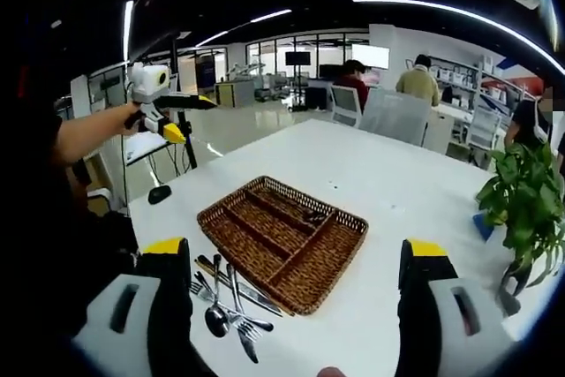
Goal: Arrange the knives, forks, and spoons in their matching storage slots by inserting each utensil handle-first until every utensil is classified and aligned in the correct compartment
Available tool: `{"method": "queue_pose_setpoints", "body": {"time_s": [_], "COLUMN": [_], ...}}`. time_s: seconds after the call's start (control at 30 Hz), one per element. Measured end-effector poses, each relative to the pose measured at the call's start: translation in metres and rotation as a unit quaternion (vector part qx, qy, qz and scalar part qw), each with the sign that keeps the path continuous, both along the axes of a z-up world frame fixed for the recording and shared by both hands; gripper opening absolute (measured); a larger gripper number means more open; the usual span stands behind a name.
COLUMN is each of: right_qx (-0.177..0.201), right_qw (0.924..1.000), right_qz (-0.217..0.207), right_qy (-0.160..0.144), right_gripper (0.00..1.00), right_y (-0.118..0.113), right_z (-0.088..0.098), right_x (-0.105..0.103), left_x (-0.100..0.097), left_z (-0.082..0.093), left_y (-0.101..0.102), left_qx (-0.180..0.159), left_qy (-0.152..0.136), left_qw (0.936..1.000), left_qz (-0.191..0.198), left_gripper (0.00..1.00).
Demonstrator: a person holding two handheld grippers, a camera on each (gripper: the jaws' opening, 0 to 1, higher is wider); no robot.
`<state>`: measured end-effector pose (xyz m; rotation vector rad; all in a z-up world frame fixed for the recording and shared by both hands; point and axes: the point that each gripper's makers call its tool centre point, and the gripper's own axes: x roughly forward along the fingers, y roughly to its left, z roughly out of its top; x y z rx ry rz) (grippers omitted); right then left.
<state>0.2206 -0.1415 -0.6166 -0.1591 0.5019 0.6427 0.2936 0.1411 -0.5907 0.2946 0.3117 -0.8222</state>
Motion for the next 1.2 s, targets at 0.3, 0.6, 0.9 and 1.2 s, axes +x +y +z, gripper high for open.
{"method": "queue_pose_setpoints", "body": {"time_s": [0.3, 0.6, 0.9, 1.2], "right_qx": [0.011, 0.004, 0.000, -0.009], "right_qw": [0.9998, 1.0000, 0.9999, 0.9999], "right_qz": [-0.018, -0.007, -0.001, 0.004], "right_qy": [0.002, -0.004, -0.010, -0.006], "right_gripper": [0.99, 0.99, 0.99, 0.99], "right_y": [-0.004, 0.000, 0.001, 0.005], "right_z": [0.001, 0.003, 0.006, -0.002], "right_x": [0.005, 0.002, -0.004, -0.014], "left_x": [-0.032, -0.058, -0.069, -0.073], "left_z": [-0.009, -0.008, -0.015, -0.016], "left_y": [0.033, 0.042, 0.038, 0.034], "left_qx": [0.002, -0.004, 0.010, 0.009], "left_qy": [0.024, 0.023, 0.026, 0.025], "left_qw": [0.9986, 0.9970, 0.9971, 0.9973], "left_qz": [0.047, 0.074, 0.071, 0.068], "left_gripper": [1.00, 1.00, 1.00, 1.00]}}
